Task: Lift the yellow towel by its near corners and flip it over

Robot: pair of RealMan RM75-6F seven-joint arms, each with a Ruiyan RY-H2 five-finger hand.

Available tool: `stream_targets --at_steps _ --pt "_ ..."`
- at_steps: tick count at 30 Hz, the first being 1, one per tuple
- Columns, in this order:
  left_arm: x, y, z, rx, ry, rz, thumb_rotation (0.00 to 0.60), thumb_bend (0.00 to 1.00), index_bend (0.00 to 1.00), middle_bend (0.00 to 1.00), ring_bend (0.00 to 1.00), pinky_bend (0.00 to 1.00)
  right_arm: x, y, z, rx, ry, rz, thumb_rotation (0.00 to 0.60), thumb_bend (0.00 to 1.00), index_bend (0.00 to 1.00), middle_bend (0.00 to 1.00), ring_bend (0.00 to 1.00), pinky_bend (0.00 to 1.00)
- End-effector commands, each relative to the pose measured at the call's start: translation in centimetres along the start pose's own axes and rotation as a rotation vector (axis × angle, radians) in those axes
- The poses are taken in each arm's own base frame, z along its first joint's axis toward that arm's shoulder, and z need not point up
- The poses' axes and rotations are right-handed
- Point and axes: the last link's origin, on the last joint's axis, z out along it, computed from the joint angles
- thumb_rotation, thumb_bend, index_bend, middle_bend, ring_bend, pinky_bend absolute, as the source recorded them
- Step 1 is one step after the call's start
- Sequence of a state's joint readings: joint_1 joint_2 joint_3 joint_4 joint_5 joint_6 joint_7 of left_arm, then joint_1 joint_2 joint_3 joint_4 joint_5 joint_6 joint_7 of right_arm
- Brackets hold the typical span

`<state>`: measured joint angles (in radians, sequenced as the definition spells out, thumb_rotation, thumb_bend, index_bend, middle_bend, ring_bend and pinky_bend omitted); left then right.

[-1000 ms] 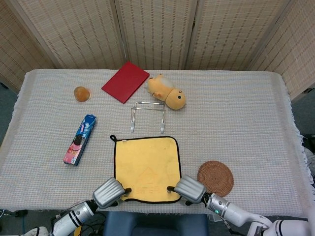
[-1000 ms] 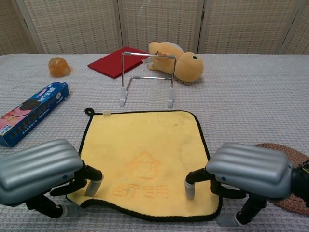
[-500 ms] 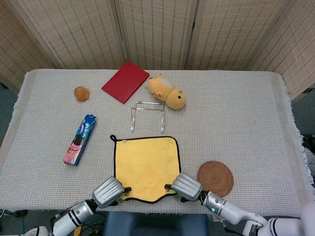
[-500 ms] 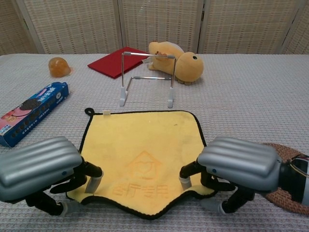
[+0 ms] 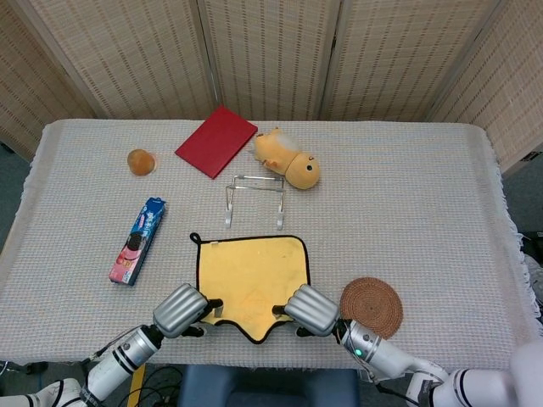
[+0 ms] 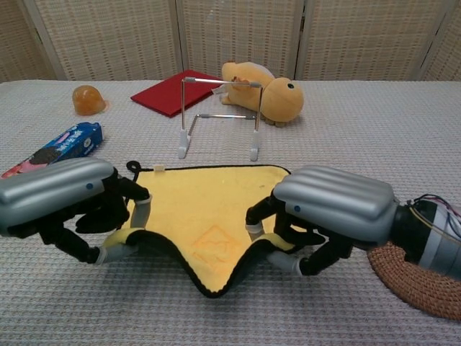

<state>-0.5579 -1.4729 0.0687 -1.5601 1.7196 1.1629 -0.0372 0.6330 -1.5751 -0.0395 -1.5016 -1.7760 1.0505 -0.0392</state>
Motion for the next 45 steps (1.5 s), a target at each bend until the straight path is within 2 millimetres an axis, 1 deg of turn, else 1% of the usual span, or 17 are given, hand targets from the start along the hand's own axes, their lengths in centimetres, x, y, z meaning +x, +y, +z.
stream_targets --at_steps 1,5,13,17,24,29,33,42,45 --pt "2.7 -0.9 1.0 0.03 0.063 -0.069 0.6 0.42 0.66 0.96 0.87 0.97 1.8 0.3 0.8 -0.012 0.069 0.011 0.6 0.52 0.64 0.96 0.99 1.0" --pt "5.8 -2.1 2.1 0.056 0.139 -0.095 0.6 0.42 0.67 0.96 0.87 0.97 4.4 0.7 1.8 -0.026 0.146 -0.007 0.6 0.52 0.64 0.96 0.99 1.0" --pt "10.9 -3.7 4.4 0.092 0.224 -0.138 0.6 0.42 0.67 0.96 0.87 0.97 9.3 1.6 3.8 -0.074 0.274 -0.025 0.6 0.52 0.64 0.96 0.99 1.0" --pt "13.3 -3.9 6.0 0.094 0.257 -0.114 0.6 0.41 0.67 0.96 0.87 0.97 11.8 1.8 4.9 -0.096 0.332 -0.023 0.6 0.52 0.64 0.96 0.99 1.0" --pt "16.7 -4.0 8.9 0.119 0.291 -0.102 0.6 0.41 0.67 0.96 0.87 0.97 15.2 2.8 6.6 -0.152 0.414 -0.03 0.6 0.52 0.64 0.97 0.99 1.0" --pt "18.6 -4.6 10.8 0.165 0.315 -0.076 0.6 0.41 0.67 0.96 0.87 0.97 16.6 3.5 7.5 -0.196 0.439 -0.03 0.6 0.52 0.65 0.97 0.99 1.0" --pt "19.5 -5.1 12.1 0.195 0.325 -0.037 0.6 0.41 0.67 0.96 0.86 0.97 17.2 4.4 8.2 -0.238 0.456 -0.034 0.6 0.52 0.65 0.97 0.99 1.0" --pt "20.7 -6.7 15.1 0.279 0.332 0.072 0.6 0.41 0.68 0.96 0.86 0.97 17.4 6.4 9.6 -0.331 0.471 -0.026 0.6 0.52 0.66 0.97 1.0 1.0" --pt "21.2 -7.2 15.8 0.303 0.346 0.092 0.6 0.41 0.68 0.96 0.86 0.97 17.6 6.9 10.3 -0.351 0.482 -0.032 0.6 0.52 0.66 0.97 1.0 1.0"
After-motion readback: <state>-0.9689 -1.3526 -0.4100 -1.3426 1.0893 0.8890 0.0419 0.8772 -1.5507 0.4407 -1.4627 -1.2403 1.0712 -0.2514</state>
